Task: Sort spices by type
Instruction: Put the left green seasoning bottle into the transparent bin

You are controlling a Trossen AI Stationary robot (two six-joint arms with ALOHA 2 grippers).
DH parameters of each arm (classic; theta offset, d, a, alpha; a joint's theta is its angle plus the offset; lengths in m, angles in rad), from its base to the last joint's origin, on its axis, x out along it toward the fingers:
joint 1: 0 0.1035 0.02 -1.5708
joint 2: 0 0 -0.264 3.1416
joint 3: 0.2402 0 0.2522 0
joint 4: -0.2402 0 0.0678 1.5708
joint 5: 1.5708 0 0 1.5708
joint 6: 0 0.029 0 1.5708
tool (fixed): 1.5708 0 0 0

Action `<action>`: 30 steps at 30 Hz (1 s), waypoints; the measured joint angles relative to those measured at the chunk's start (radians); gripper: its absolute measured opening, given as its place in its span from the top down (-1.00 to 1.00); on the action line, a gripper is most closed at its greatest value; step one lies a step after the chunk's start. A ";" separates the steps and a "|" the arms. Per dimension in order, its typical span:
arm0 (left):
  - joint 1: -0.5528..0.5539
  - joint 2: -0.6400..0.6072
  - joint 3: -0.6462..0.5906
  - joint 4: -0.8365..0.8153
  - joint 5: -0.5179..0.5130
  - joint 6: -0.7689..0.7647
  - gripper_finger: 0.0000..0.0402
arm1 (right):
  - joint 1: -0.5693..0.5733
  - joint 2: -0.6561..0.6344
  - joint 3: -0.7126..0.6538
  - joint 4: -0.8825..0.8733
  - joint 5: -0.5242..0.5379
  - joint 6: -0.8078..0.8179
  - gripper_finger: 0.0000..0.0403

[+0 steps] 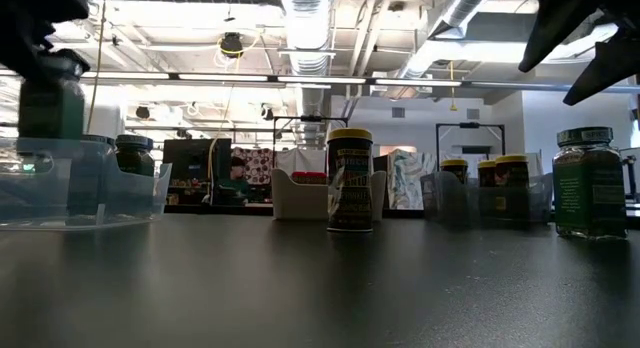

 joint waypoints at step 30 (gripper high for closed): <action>0.287 0.156 -0.148 0.321 0.188 0.127 0.04 | 0.000 0.000 0.000 -0.017 -0.001 -0.055 -0.91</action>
